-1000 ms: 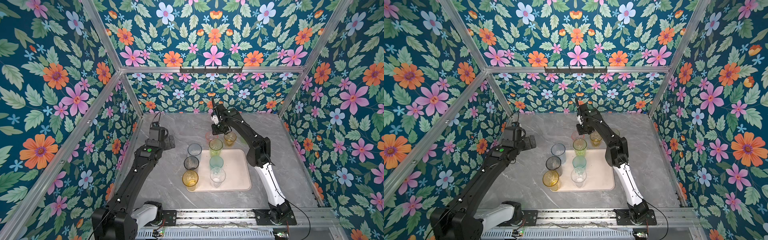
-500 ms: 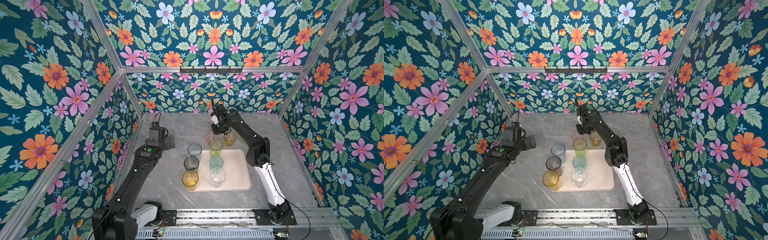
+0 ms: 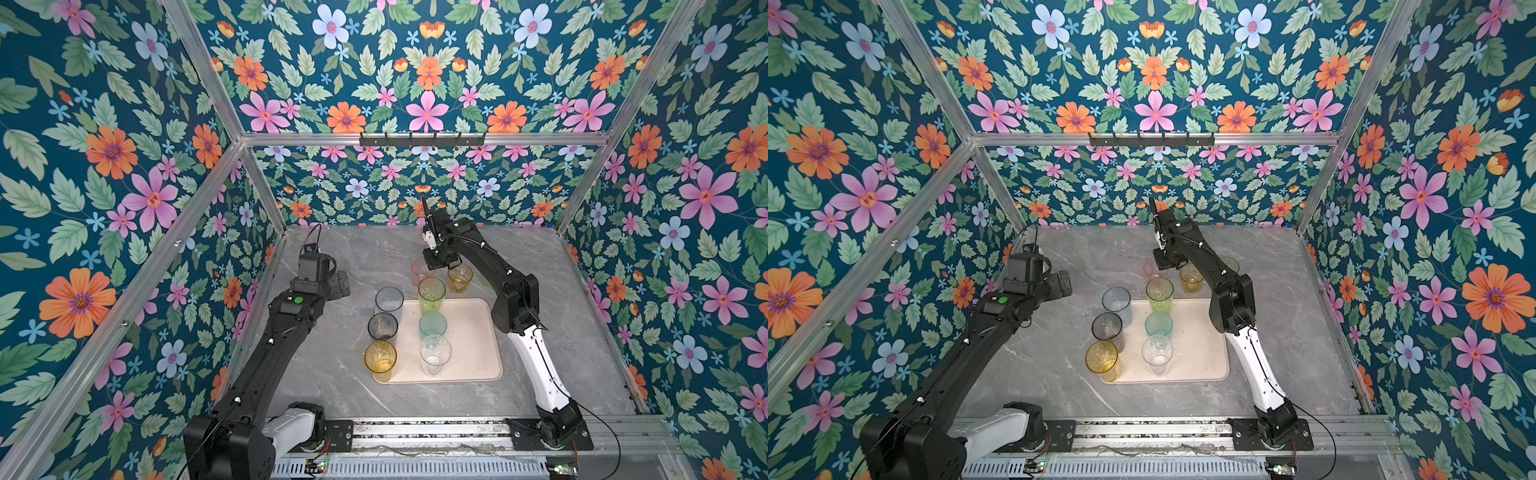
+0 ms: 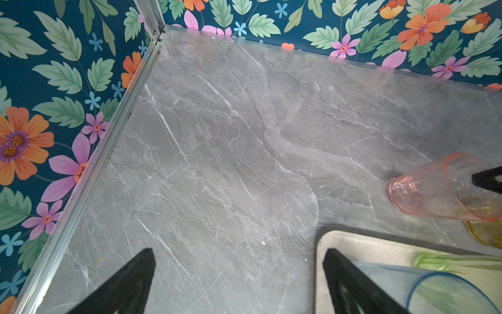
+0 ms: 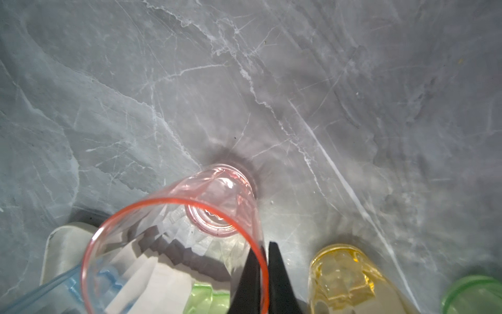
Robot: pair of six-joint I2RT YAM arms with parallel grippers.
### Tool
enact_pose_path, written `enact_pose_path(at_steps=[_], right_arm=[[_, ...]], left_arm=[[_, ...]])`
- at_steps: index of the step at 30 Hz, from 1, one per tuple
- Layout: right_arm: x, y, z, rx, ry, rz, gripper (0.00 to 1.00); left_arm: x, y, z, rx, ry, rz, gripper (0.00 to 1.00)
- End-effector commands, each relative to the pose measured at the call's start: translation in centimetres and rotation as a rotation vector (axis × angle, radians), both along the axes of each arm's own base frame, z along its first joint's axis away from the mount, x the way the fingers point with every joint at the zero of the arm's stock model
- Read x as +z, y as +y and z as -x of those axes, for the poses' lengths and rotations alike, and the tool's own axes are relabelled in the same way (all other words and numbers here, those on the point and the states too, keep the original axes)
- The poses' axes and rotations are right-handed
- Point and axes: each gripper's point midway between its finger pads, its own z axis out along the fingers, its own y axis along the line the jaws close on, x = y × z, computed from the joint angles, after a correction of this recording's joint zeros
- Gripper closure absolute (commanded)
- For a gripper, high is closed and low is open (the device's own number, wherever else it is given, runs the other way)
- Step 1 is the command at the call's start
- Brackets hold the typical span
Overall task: Place the glasses into the tray
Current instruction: 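Lift the pink glass with the right gripper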
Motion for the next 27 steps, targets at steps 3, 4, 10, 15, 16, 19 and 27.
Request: enact_pose_path(at_steps=[3,4,10,15,16,19,27], right_arm=[[2.2,0.0,-0.3,0.024,-0.053,-0.001,0.98],[2.5,-0.2,-0.3,0.024,-0.061,0.002,0.98],[4.6,-0.6,-0.1,0.025,-0.088,0.007,1.0],[6.7,-1.5,-0.2,0.007,-0.124,0.027,1.0],[7.2,-1.7,-0.2,0.005,-0.133,0.027,1.0],[8.2,-2.3,-0.2,-0.005,-0.151,0.032,1.0],[11.3,-3.7,0.7,-0.024,-0.186,0.043,1.0]], left_arm=[[0.2,0.1,-0.2,0.0,-0.005,-0.004,0.01],[0.1,0.1,-0.2,0.001,-0.005,-0.003,0.01],[0.0,0.0,-0.2,-0.003,0.001,0.0,0.01],[0.0,0.0,-0.3,-0.004,0.001,0.003,0.01],[0.0,0.0,-0.3,-0.003,0.0,0.003,0.01],[-0.1,0.0,-0.2,-0.003,0.002,0.003,0.01],[0.0,0.0,-0.2,-0.004,0.0,0.004,0.01]])
